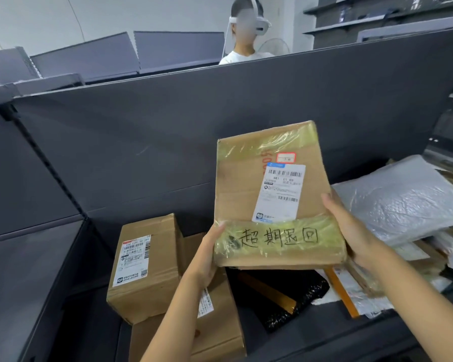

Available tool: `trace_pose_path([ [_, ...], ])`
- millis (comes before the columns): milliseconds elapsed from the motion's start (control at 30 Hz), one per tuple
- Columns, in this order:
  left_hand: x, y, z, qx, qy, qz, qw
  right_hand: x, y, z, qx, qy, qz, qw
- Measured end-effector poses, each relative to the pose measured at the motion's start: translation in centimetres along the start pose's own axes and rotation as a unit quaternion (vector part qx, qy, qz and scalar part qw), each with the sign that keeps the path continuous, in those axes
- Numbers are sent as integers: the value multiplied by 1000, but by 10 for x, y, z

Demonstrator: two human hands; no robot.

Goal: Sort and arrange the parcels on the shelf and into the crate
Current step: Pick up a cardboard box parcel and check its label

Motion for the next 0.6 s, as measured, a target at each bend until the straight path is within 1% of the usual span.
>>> trace_pose_path([
  [100,-2,-1,5,-21,54,-22,998,1,5,-1,7,-90,-29,995],
  [167,5,-3,6,-20,76,-20,997,6,9,0,17,-144,-48,988],
  [233,16,-7,5,-31,81,0,996,16,13,1,29,-179,-71,981],
  [300,27,-14,9,-40,81,5,996,26,16,2,39,-195,-105,974],
  [400,43,-27,12,-58,70,-38,995,38,18,4,36,-186,-142,972],
  [467,50,-32,14,-40,49,-74,995,42,20,6,38,-170,-147,974],
  [500,54,-31,14,-20,23,-88,996,43,20,7,41,-159,-144,976],
  [533,55,-31,17,-21,-9,-96,995,43,21,8,44,-142,-140,979],
  [600,56,-39,27,-84,-67,-102,989,39,21,11,48,-96,-133,985],
])
Point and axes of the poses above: each hand's wrist, its own z-axis away from the middle knuckle, its own y-axis out of the back of the hand, x = y × z, the point moved 7 cm from there along -z, towards the middle knuckle, and after that the axes turned 6 degrees about -y, right-handed, at the moved point
